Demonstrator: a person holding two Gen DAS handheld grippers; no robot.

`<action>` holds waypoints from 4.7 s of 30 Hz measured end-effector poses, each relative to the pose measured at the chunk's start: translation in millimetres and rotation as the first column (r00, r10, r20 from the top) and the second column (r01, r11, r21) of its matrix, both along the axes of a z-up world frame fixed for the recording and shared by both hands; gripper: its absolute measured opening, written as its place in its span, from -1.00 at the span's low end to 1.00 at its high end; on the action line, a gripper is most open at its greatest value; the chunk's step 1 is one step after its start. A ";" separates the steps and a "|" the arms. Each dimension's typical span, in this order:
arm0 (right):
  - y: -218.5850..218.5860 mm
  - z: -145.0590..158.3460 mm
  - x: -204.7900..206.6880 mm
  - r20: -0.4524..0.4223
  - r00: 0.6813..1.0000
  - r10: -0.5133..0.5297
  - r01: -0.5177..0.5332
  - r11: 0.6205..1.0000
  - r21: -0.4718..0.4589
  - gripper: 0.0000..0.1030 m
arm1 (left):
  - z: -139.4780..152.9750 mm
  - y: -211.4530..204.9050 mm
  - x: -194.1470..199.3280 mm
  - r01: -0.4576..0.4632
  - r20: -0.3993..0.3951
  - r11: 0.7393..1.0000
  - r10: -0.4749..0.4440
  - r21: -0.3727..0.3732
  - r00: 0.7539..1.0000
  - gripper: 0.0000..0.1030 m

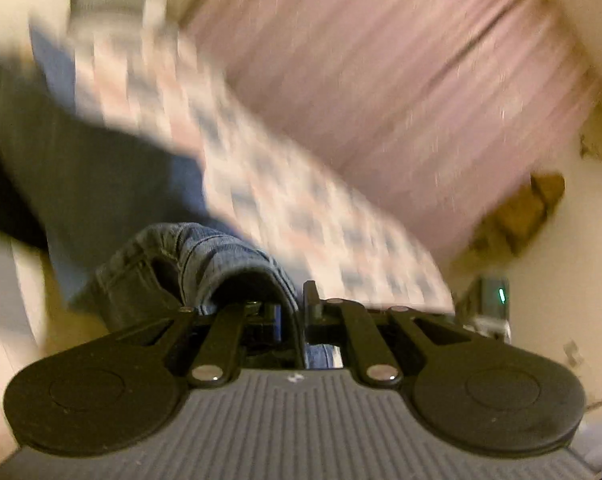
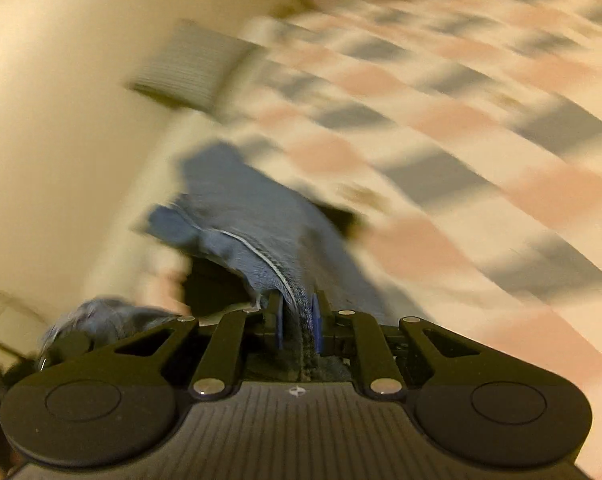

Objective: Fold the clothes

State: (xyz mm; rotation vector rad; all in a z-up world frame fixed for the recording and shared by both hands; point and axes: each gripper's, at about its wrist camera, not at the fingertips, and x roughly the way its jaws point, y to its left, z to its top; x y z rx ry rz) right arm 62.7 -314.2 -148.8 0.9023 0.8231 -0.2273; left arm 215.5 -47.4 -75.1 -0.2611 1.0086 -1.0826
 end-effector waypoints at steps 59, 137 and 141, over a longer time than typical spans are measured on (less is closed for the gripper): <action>-30.3 6.9 -103.6 0.081 0.987 -0.141 0.125 0.977 0.175 -0.58 | -271.0 24.7 -95.6 -0.511 -0.782 0.857 0.360 0.061 0.509 0.27; 15.9 -104.8 -299.3 -0.604 0.797 0.026 -0.494 0.603 -0.626 0.38 | -249.6 -90.5 -152.1 -0.110 0.437 0.423 -0.875 0.899 0.207 0.10; 48.8 -127.4 -267.1 -0.670 0.741 -0.029 -0.545 0.557 -0.627 0.46 | -300.5 -67.6 -118.6 -0.143 0.316 0.336 -0.937 0.931 -0.149 0.10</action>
